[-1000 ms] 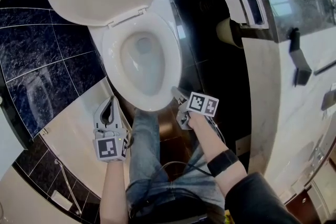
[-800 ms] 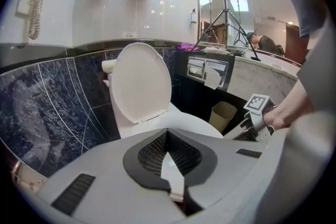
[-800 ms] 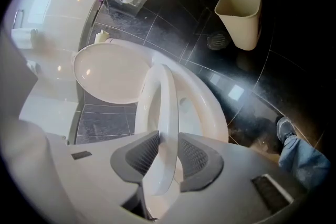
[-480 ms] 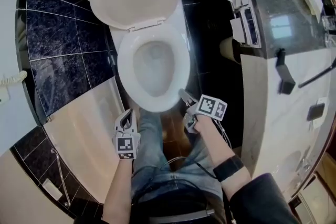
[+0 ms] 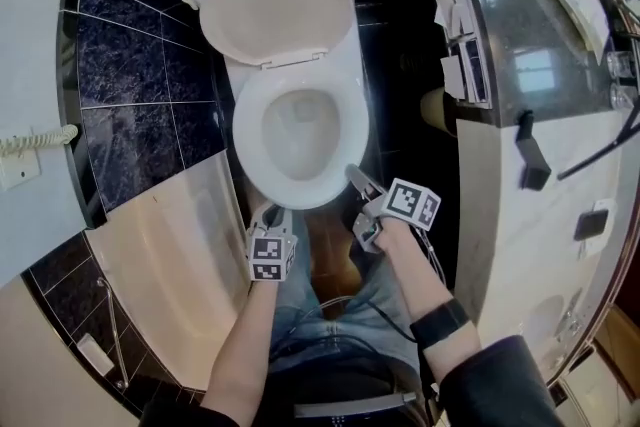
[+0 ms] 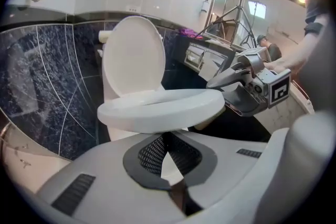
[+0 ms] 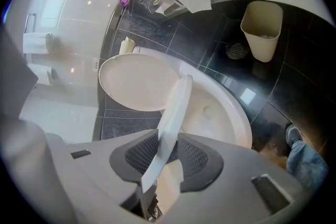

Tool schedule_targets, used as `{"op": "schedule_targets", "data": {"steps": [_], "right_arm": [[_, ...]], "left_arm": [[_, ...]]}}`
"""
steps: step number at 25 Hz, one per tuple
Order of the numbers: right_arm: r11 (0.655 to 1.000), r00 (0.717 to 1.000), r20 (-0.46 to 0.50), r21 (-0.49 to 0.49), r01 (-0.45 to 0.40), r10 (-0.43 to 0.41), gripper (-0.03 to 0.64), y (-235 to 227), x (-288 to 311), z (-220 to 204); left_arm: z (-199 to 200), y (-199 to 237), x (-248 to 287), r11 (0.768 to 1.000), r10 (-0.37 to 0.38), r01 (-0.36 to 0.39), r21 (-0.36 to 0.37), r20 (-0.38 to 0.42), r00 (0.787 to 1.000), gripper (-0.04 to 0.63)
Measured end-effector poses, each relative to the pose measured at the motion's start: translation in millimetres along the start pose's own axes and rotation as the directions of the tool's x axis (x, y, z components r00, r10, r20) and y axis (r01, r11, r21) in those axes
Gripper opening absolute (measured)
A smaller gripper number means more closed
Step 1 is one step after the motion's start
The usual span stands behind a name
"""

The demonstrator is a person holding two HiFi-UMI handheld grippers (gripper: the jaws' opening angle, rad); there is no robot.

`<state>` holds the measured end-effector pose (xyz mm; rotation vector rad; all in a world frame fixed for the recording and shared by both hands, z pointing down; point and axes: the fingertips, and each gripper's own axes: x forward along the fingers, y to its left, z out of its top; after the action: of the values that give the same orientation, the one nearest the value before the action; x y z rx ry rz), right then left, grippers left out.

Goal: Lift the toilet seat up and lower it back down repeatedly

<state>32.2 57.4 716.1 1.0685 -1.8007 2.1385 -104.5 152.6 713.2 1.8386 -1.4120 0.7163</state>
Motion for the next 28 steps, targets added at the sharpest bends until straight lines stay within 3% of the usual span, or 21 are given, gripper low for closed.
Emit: {"op": "schedule_targets", "data": {"steps": [9, 13, 21, 28], "right_arm": [[0.996, 0.997, 0.033, -0.067, -0.063, 0.065, 0.153, 55, -6, 27], [0.994, 0.993, 0.064, -0.051, -0.096, 0.099, 0.155, 79, -7, 41], [0.977, 0.988, 0.077, -0.176, -0.121, 0.136, 0.133, 144, -25, 58], [0.941, 0.99, 0.088, -0.329, -0.079, 0.114, 0.098, 175, -40, 59]], "left_arm": [[63, 23, -20, 0.995, 0.061, -0.052, -0.08, 0.114, 0.992, 0.0], [98, 30, -25, 0.995, 0.067, -0.054, -0.09, 0.15, 0.986, 0.0], [179, 55, -30, 0.996, 0.068, -0.054, -0.066, 0.234, 0.97, 0.0], [262, 92, -24, 0.997, 0.082, -0.075, -0.035, 0.316, 0.945, 0.0]]}}
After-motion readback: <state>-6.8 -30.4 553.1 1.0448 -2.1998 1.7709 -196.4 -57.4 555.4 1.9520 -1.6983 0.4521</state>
